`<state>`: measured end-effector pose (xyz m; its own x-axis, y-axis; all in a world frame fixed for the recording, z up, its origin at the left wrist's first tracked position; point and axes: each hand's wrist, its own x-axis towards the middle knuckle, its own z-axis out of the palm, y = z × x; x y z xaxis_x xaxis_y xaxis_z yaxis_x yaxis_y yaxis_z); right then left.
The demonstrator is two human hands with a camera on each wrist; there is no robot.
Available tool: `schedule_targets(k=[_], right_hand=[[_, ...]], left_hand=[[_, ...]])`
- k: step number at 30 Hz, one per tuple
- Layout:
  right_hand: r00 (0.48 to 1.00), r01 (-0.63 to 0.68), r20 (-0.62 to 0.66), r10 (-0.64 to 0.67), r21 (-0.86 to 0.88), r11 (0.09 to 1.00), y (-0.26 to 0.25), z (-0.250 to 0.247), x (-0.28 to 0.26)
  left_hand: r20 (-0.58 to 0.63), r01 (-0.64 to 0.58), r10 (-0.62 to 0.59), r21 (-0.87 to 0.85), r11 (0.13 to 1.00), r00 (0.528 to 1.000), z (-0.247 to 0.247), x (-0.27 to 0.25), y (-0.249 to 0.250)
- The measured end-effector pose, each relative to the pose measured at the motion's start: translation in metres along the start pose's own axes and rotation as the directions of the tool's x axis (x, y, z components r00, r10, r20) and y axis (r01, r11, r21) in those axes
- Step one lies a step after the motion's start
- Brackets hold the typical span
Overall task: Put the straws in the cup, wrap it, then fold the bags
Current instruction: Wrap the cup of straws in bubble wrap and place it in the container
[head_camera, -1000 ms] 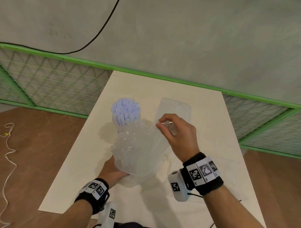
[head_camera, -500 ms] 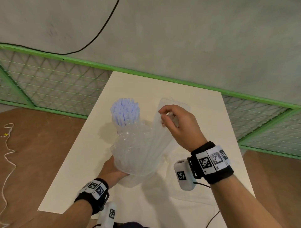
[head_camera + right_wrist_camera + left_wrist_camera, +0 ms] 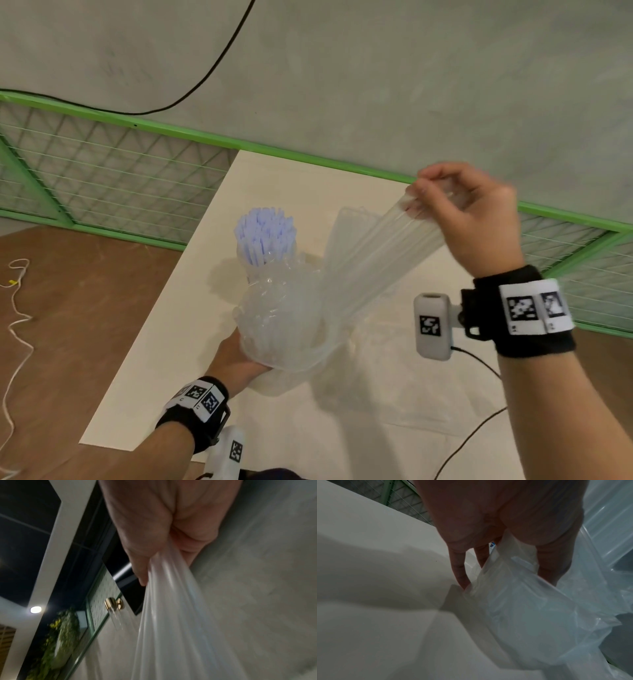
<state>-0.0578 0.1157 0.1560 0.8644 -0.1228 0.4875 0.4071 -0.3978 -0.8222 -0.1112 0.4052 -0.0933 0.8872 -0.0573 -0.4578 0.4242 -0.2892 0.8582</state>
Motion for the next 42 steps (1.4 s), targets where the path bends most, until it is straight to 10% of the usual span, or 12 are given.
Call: schedule_targets(k=[15, 25, 33, 42], right_hand=[[0.968, 0.131, -0.208, -0.143, -0.071, 0.989, -0.012, -0.049, 0.054], [0.965, -0.017, 0.229, 0.128, -0.432, 0.902, 0.099, 0.007, 0.038], [0.650, 0.405, 0.665, 0.369, -0.713, 0.572, 0.138, 0.028, 0.018], [0.757, 0.293, 0.553, 0.347, -0.763, 0.576, 0.136, 0.051, 0.035]], left_hand=[[-0.002, -0.020, 0.020, -0.033, 0.999, 1.000, 0.001, -0.001, 0.002], [0.018, -0.004, 0.005, -0.040, 0.999, 1.000, 0.000, -0.005, 0.005], [0.020, -0.004, 0.006, -0.077, 0.997, 1.000, -0.001, -0.008, 0.006], [0.007, -0.016, 0.017, -0.033, 0.999, 1.000, 0.001, -0.008, 0.005]])
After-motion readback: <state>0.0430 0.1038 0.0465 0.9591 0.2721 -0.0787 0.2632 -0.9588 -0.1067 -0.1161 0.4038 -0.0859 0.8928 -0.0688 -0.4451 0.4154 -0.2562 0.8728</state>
